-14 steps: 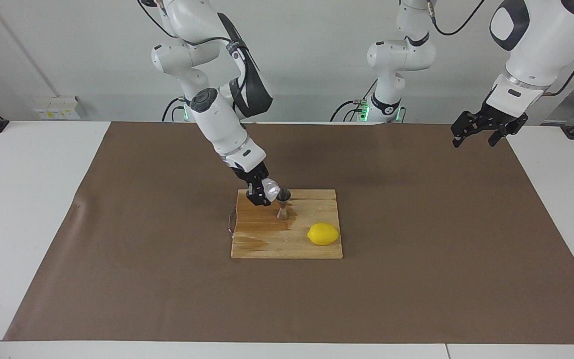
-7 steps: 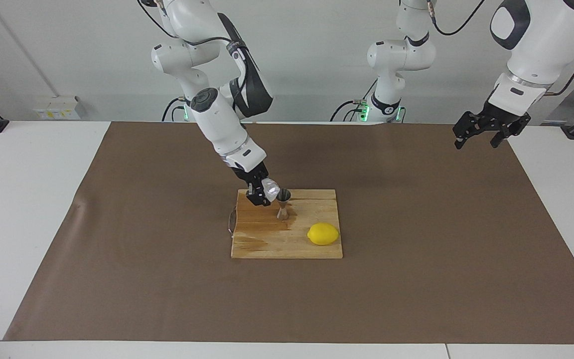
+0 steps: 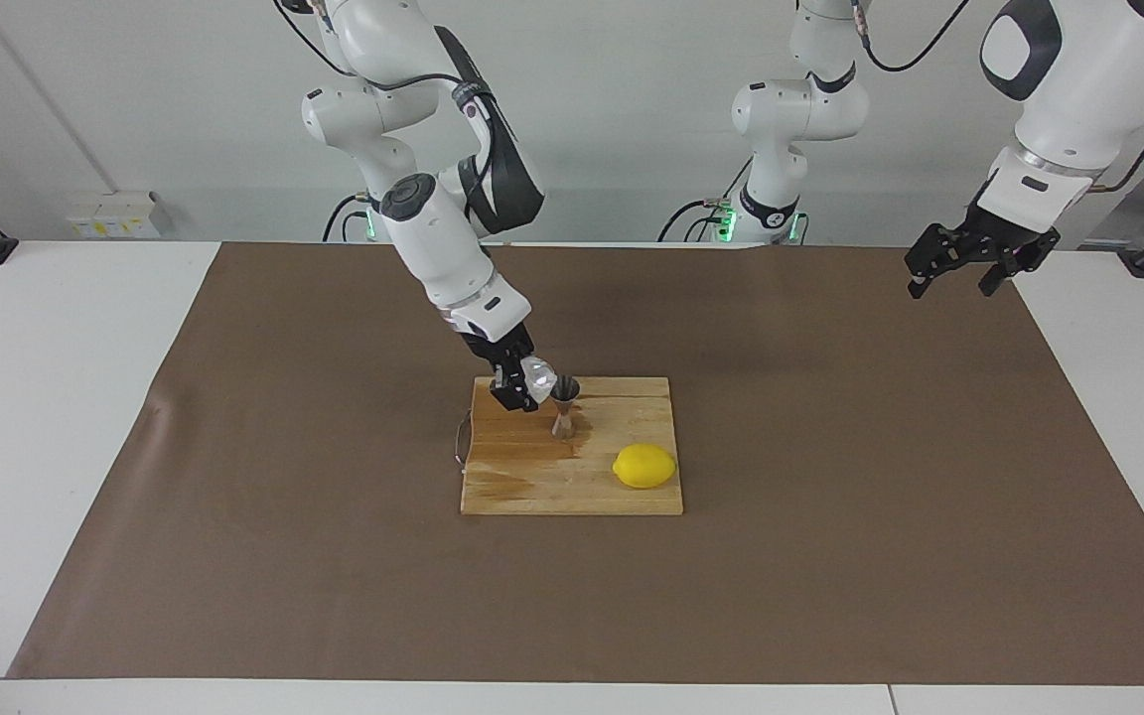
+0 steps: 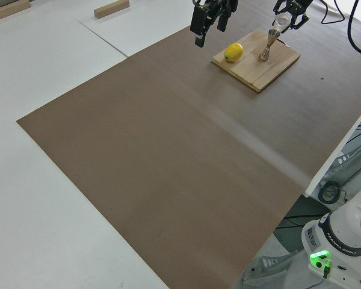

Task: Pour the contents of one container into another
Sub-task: 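Tilt the glass cup with the right gripper above the metal cup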

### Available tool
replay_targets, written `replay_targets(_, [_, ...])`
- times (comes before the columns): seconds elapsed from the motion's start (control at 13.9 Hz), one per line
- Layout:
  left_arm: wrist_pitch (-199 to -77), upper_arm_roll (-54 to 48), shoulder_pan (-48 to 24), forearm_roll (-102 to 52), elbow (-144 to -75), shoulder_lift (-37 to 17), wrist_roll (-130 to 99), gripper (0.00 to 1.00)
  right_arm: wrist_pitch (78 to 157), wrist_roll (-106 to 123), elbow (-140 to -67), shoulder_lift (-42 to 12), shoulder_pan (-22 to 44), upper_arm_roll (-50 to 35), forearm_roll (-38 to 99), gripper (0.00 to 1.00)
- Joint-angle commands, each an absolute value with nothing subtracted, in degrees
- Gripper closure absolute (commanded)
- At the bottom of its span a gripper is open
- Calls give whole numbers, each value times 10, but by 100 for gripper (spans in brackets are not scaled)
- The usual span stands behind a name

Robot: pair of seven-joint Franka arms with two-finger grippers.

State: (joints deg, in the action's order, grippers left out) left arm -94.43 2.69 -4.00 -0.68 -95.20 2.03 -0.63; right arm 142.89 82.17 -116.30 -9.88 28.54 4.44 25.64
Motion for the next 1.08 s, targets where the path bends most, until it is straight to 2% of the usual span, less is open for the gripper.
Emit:
replay_targets(0.0, [-939,26,-36,-14,-953,21,-5,0,1441,800,-1168,-95,292,45,238,95])
replay_targets(1.01, [-939,26,-35,-13,-954,20,-6,0,1465,823,-1172,-91,283,44,301,95])
